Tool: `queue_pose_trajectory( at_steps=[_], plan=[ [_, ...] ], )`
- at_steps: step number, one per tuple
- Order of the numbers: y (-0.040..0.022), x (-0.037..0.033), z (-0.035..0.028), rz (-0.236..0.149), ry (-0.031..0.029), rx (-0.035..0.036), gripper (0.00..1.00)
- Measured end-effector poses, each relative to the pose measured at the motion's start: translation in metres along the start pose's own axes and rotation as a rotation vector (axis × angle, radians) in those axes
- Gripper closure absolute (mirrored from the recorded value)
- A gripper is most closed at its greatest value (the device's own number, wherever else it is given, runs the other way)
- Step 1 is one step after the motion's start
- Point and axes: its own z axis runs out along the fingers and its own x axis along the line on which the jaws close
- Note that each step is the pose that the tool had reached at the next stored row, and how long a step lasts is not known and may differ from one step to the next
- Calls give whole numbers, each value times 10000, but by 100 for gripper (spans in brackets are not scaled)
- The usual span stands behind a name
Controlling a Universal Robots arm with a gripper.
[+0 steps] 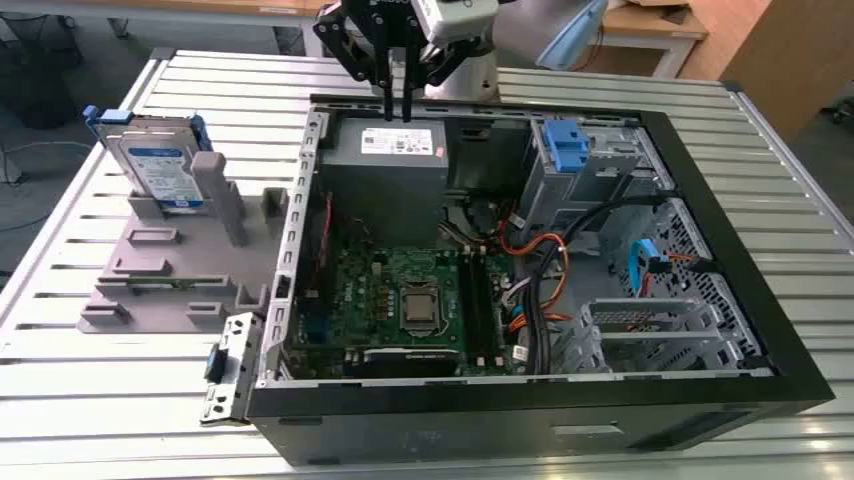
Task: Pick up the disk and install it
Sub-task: 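Reach for the disk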
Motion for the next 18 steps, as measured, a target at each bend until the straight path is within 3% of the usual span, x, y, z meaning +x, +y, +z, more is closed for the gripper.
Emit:
queue_pose_trajectory(
  at_steps=[18],
  plan=[
    [-3,40,1,0,-2,0,76]
  ],
)
